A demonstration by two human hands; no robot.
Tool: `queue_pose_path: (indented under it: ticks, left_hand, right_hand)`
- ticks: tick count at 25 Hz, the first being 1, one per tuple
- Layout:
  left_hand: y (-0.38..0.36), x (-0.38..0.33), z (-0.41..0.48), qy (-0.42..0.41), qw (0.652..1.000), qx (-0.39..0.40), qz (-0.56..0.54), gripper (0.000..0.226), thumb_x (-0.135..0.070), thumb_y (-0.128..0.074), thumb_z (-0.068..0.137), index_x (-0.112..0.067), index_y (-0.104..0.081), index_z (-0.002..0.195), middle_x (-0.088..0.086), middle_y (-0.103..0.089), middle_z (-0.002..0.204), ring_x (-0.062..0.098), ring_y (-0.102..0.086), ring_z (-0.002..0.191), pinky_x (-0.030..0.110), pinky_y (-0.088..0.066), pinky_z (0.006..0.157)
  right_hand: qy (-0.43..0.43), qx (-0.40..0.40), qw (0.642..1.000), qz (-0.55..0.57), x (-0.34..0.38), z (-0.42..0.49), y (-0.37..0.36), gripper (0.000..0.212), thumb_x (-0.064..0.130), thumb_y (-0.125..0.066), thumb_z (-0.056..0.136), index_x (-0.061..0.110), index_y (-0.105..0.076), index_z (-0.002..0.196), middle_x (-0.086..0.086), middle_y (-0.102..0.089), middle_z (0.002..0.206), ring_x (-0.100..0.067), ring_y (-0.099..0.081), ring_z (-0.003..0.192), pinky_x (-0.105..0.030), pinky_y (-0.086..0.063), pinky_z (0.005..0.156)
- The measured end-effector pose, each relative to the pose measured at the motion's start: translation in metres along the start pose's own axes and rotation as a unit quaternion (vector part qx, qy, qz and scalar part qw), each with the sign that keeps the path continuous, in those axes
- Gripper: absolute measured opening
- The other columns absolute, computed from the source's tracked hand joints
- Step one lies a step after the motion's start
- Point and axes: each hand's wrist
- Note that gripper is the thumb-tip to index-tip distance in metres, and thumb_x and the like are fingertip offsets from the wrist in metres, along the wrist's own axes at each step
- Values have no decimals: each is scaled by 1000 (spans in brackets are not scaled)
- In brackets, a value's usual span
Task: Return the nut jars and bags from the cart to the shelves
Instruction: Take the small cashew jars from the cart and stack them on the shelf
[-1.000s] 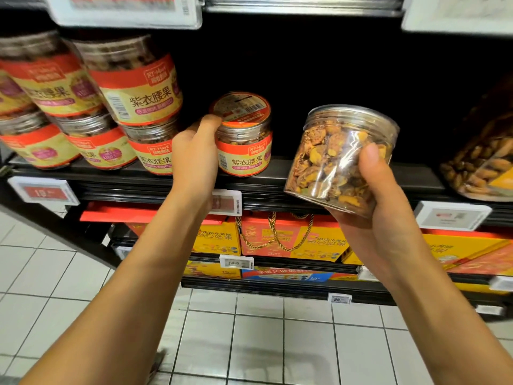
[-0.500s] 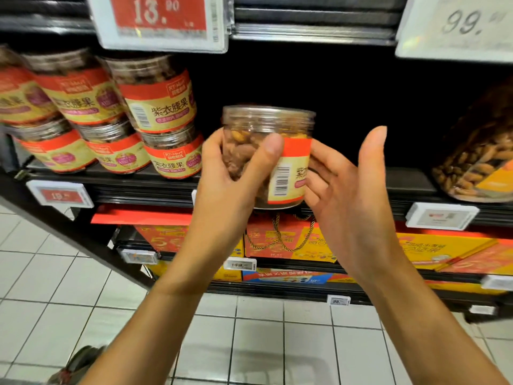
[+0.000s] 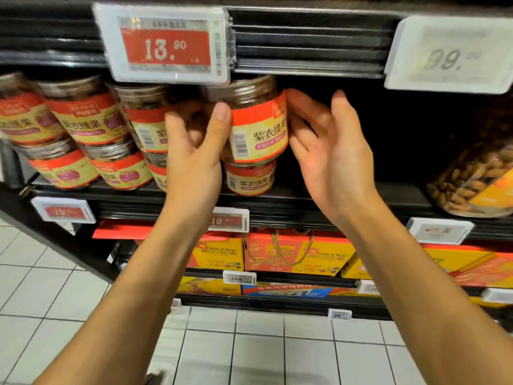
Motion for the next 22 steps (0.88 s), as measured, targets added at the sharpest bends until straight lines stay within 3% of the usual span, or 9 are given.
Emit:
queue_pose_path:
  ticks: [3, 5, 7, 9, 11, 13, 16, 19, 22]
  left_hand:
    - [-3, 3, 14, 12, 999, -17, 46, 11, -27, -45, 99, -22, -51, 107, 27, -59, 117, 39, -56, 109, 54, -42, 87]
    - [0, 10, 18, 15, 993, 24, 112, 26, -28, -43, 100, -19, -53, 122, 18, -62, 120, 30, -57, 111, 41, -46, 88]
    - [6, 18, 14, 14, 988, 41, 150, 34, -29, -42, 100, -20, -49, 131, 23, -56, 125, 37, -56, 106, 49, -46, 80]
    - [14, 27, 4, 14, 992, 19, 125, 22, -29, -42, 99, -35, -64, 99, 12, -67, 94, 18, -61, 74, 39, -42, 63]
    - [16, 32, -7, 29, 993, 18, 112, 44, -27, -38, 101, -43, -60, 67, -19, -63, 67, -6, -55, 68, 18, -40, 65]
    - [14, 36, -14, 54, 994, 43, 86, 43, -26, -32, 103, -47, -60, 78, -37, -64, 78, -19, -57, 86, 2, -41, 73]
    - [11, 33, -11, 64, 993, 59, 81, 35, -24, -28, 104, -43, -56, 93, -40, -63, 85, -23, -54, 94, 0, -40, 78]
    - [20, 37, -11, 69, 992, 55, 87, 30, -27, -29, 104, -39, -51, 120, -29, -61, 114, -15, -49, 114, 12, -39, 98]
    - [25, 42, -22, 75, 991, 20, 112, 43, -32, -35, 101, -24, -39, 143, -15, -42, 145, -6, -36, 132, 26, -28, 113]
  right_hand:
    - [-9, -4, 1000, -3, -8, 18, -2, 41, 31, -27, 102, 8, -61, 100, -3, -65, 108, -12, -59, 107, -20, -48, 89]
    - [-19, -19, 999, -32, -15, 21, 4, 45, 33, -26, 102, 5, -59, 113, -1, -61, 123, -10, -55, 115, -16, -45, 88]
    - [-20, -42, 995, -92, -22, 21, 14, 48, 35, -25, 102, 5, -53, 127, -2, -54, 134, -10, -52, 121, -16, -41, 94]
    - [-34, -56, 988, -139, -28, 21, 22, 51, 38, -23, 102, 6, -45, 135, -4, -47, 142, -13, -44, 130, -23, -32, 108]
    - [-65, -42, 987, -143, -32, 21, 25, 54, 40, -20, 101, 5, -43, 137, -6, -45, 143, -12, -44, 130, -21, -36, 104]
    - [-68, -19, 986, -152, -38, 18, 20, 52, 39, -22, 101, 7, -45, 135, -2, -51, 139, -1, -56, 109, -12, -46, 87]
    - [-42, -27, 980, -193, -49, 11, 16, 45, 38, -27, 101, 13, -46, 133, 15, -56, 126, 12, -56, 91, -11, -44, 83]
    - [-27, -23, 979, -200, -54, 5, 15, 46, 37, -27, 101, 11, -43, 136, 20, -50, 128, 15, -54, 89, -8, -43, 85]
    - [-14, 3, 977, -215, -55, 0, 9, 45, 34, -24, 102, 9, -41, 136, 30, -54, 105, 18, -55, 91, -3, -42, 82]
Point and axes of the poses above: each hand's wrist, its own z-axis towards the middle knuckle, its own y-axis out of the back of the hand, x = y × z
